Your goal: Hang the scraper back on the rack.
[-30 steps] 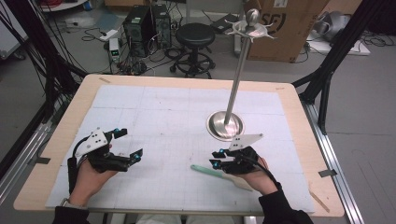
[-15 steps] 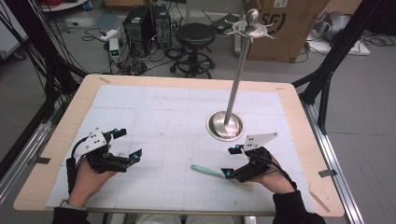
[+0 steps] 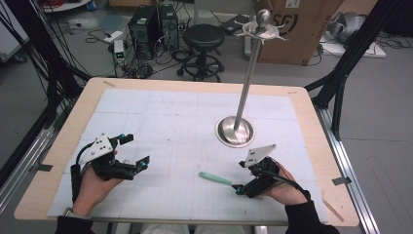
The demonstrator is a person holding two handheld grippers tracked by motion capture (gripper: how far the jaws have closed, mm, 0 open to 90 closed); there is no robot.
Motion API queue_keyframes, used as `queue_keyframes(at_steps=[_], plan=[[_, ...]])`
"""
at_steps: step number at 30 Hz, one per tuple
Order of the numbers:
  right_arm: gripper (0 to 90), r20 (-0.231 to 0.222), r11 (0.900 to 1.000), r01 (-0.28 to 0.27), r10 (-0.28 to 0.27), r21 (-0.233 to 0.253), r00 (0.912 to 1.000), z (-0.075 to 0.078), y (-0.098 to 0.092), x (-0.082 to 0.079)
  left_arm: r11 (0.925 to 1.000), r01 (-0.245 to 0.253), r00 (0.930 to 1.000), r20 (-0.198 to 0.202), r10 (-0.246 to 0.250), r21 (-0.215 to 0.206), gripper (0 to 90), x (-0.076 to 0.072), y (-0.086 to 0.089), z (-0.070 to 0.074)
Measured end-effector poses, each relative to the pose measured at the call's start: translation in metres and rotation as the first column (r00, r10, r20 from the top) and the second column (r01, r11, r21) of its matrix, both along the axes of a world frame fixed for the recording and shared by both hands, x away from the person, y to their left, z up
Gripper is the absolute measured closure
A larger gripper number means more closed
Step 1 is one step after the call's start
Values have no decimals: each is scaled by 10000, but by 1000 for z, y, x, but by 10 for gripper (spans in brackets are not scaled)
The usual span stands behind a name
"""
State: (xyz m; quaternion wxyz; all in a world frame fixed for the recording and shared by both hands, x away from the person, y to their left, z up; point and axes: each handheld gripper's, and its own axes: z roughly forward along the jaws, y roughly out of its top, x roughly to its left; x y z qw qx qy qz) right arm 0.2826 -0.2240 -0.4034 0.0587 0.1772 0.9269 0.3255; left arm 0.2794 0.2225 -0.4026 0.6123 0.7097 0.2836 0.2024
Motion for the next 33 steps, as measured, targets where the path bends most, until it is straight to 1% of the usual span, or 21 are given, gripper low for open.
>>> queue_keyframes(at_steps=[1, 3, 5, 8, 10, 11, 13, 16, 17, 20, 23, 25, 27, 28, 30, 31, 32, 33], plan=[[175, -103, 9997, -76, 73, -228, 9999, -1, 2, -1, 10000, -17, 10000, -5, 17, 18, 17, 0, 0, 0], [206, -156, 9978, -237, 228, -612, 9996, -1, 5, -1, 10000, -13, 10000, -6, 13, 57, 17, 0, 0, 0], [246, -180, 9937, -308, 291, -1077, 9994, -2, 8, -1, 10000, 11, 10000, -3, -11, 50, 17, 0, 0, 0], [311, -301, 9876, -386, 344, -1523, 9990, -4, 11, -1, 10000, -1, 10000, -37, 2, 59, 17, 0, 0, 0], [375, -411, 9826, -400, 331, -1813, 9986, -6, 13, 0, 10000, -14, 10000, -48, 14, 92, 17, -1, 0, -1], [410, -498, 9785, -508, 416, -2001, 9979, -7, 15, 0, 10000, -1, 10000, -50, 2, 90, 17, -1, 0, -1], [470, -501, 9734, -598, 498, -2211, 9975, -9, 19, 1, 10000, -12, 10000, -68, 12, 83, 17, -1, 1, -1], [549, -523, 9616, -668, 548, -2663, 9971, -11, 23, 1, 10000, -29, 10000, -47, 29, 68, 17, -2, 2, -1], [573, -641, 9611, -732, 581, -2664, 9962, -11, 23, 1, 10000, -33, 10000, -43, 33, 72, 17, -2, 2, -1], [636, -775, 9552, -784, 585, -2853, 9953, -10, 26, 0, 9999, -76, 10000, -46, 76, 83, 17, -2, 3, -1], [656, -853, 9452, -794, 550, -3167, 9948, -9, 29, 0, 9999, -93, 9999, -56, 93, 77, 17, -3, 4, -1], [668, -949, 9414, -761, 473, -3287, 9944, -8, 30, 1, 9999, -108, 9999, -26, 108, 68, 17, -4, 5, -1], [686, -1094, 9436, -713, 376, -3234, 9933, -8, 30, 2, 9999, -137, 9999, -32, 138, 70, 17, -4, 6, -1], [697, -1122, 9431, -740, 394, -3240, 9929, -8, 30, 3, 9999, -143, 9999, -25, 143, 77, 17, -4, 6, -1], [733, -1209, 9466, -660, 288, -3156, 9922, -9, 30, 3, 9999, -123, 9999, -55, 124, 64, 17, -5, 6, -1], [754, -1120, 9440, -652, 303, -3233, 9932, -9, 30, 4, 9999, -133, 9999, -52, 133, 77, 17, -5, 6, -2], [785, -1148, 9448, -586, 224, -3224, 9931, -9, 30, 3, 9999, -136, 9999, -57, 137, 97, 17, -5, 5, -2], [802, -1130, 9433, -635, 278, -3257, 9932, -8, 31, 2, 9999, -124, 9999, -84, 125, 104, 17, -5, 5, -2]])
